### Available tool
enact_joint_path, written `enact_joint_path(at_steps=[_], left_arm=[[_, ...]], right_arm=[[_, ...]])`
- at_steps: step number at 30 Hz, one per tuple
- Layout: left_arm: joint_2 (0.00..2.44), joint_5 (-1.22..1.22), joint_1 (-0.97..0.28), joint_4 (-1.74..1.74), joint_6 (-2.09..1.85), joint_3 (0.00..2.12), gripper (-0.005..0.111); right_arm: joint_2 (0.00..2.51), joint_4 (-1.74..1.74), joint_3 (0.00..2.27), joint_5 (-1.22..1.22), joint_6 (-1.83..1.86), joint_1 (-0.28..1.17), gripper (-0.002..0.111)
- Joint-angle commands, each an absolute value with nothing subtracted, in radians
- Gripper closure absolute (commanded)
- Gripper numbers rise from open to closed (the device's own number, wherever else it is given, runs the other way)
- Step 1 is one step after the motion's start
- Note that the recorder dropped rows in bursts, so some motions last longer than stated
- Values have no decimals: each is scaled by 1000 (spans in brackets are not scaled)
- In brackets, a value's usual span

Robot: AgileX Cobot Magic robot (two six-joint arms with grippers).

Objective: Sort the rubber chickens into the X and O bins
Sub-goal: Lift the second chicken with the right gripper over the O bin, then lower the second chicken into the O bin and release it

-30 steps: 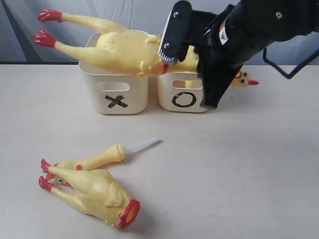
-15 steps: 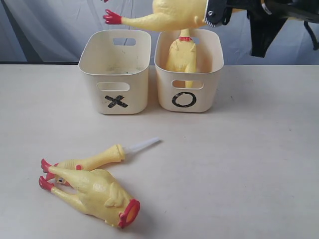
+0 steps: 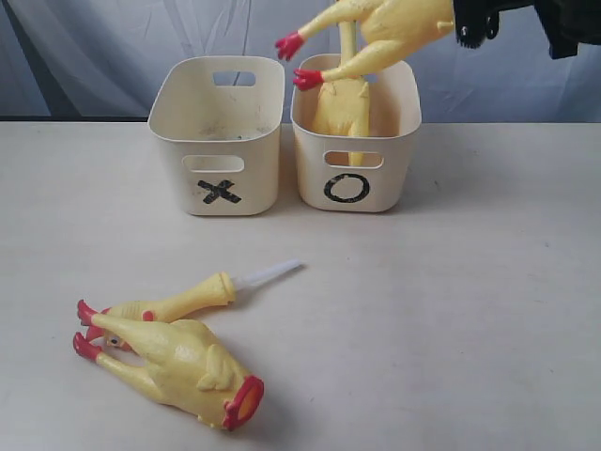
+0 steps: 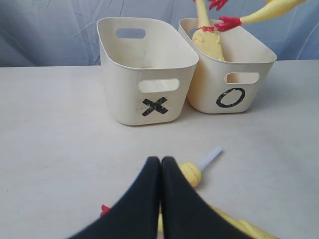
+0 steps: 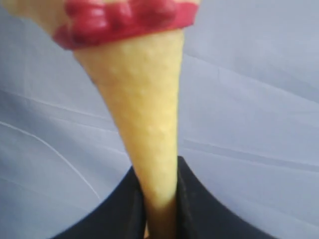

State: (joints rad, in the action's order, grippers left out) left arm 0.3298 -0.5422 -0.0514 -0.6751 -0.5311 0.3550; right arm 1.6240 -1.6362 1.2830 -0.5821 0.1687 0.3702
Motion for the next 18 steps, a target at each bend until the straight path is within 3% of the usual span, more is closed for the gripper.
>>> enact_joint_path(at_steps=[1,18], left_arm=[[333,-546,-61,-685,-534,360,106],[333,-552,-61,-687,-534,360,106]], right_arm=[[1670,-1744,1305,-592,166,357,109],[1795,-1744,1441,-641,239,350,109]])
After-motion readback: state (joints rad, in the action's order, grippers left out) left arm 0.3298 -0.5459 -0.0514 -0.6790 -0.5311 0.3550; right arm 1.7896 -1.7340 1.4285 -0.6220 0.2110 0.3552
